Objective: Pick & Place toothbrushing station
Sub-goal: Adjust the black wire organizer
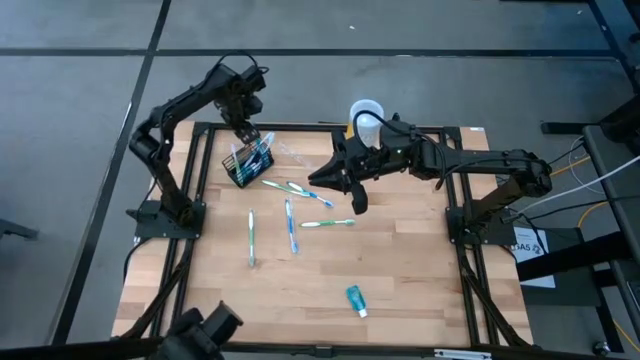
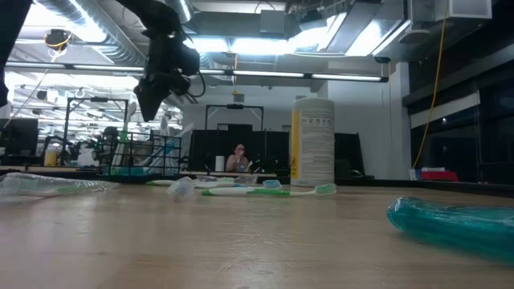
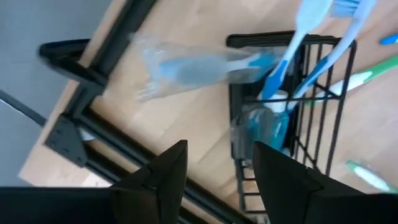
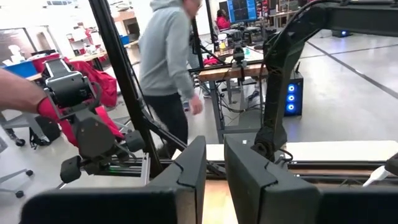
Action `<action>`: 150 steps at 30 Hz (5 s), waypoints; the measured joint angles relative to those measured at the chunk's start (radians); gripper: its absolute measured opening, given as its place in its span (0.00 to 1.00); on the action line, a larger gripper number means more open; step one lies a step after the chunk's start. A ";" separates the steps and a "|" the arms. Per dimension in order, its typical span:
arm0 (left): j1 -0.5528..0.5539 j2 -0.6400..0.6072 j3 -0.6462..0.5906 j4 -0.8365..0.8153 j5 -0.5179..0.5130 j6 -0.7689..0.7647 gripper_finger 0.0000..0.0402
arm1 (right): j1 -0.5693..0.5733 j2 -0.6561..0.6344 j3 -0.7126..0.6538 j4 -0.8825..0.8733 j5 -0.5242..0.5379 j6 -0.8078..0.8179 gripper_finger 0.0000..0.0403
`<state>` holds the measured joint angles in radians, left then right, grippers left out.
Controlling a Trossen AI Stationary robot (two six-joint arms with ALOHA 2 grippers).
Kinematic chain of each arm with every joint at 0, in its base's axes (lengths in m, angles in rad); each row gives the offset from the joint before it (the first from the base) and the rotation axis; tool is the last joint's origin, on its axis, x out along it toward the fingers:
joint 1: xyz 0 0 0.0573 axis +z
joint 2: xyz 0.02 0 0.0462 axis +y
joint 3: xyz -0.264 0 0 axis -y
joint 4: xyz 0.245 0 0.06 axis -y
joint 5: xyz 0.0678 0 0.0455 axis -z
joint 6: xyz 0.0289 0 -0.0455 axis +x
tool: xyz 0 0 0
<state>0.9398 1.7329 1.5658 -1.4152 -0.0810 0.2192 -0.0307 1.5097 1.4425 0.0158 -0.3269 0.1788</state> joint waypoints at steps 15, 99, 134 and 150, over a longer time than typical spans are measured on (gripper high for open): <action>-0.016 0.017 -0.001 0.004 0.005 -0.028 0.48 | 0.000 -0.068 0.000 -0.083 0.039 -0.047 0.15; 0.124 -0.090 -0.294 0.284 -0.071 0.028 0.05 | 0.206 -0.470 0.000 -0.468 0.566 -0.148 0.15; 0.169 -0.048 -0.293 0.368 -0.123 0.052 0.05 | 0.238 -0.470 0.000 -0.458 0.635 -0.134 0.15; 0.168 -0.048 -0.293 0.376 -0.139 0.083 0.09 | 0.238 -0.470 0.000 -0.458 0.652 -0.135 0.15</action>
<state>1.1080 1.6852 1.2728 -1.0390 -0.2204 0.3023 0.2070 1.0393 1.4422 -0.4423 0.3250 0.0441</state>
